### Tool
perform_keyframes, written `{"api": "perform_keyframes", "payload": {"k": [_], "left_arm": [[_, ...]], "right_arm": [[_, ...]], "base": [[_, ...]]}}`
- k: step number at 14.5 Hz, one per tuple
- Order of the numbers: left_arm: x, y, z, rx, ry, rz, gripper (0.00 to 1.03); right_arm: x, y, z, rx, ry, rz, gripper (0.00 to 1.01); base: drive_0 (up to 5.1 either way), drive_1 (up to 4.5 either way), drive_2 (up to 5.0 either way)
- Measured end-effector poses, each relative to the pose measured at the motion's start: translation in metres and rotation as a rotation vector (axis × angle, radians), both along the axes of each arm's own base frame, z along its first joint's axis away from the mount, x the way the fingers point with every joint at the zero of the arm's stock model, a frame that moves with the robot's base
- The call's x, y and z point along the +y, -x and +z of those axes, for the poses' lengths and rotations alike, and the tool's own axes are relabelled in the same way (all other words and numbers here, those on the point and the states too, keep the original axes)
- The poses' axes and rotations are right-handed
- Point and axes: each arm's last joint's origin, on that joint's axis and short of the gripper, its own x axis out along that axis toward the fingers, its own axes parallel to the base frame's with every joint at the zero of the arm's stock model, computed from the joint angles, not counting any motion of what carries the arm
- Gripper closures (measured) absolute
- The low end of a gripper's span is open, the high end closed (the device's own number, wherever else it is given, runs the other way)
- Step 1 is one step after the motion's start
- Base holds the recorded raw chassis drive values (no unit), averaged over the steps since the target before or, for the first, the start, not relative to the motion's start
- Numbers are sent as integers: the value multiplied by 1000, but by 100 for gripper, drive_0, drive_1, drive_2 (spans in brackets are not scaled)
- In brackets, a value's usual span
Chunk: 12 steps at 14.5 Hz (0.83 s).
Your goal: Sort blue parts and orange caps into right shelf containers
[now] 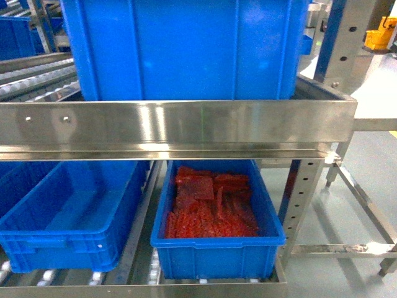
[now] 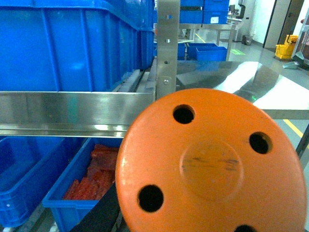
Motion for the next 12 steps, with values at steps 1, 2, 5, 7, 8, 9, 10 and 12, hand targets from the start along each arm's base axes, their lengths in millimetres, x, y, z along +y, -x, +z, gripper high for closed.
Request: {"api": "perform_keyframes", "payload": {"k": [1,2,5,7,8,9,10,12], "left_arm": [[0,0,0,-2,0,-1,61],[0,0,0,-2,0,0,61],[0,0,0,-2,0,0,61],[0,0,0,0,0,0,61],[0,0,0,-1,0,0,61],[0,0,0,-1,0,0,61],[0,0,0,0,0,0,61],[0,0,0,0,0,0,61]], "right_arm": [[0,0,0,0,0,0,58],[0,0,0,-1,0,0,58],[0,0,0,-2,0,0,58],[0,0,0,-1,0,0,58],[0,0,0,1,0,0,58],[0,0,0,-1,0,0,58],[0,0,0,0,0,0,58],[0,0,0,1,0,0,58]], "base": [[-496,245,245],[-496,245,245],[-496,245,245],[-504,237,237],[-511,230,230],[-511,230,230],[-511,230,230],[-511,230,230]]}}
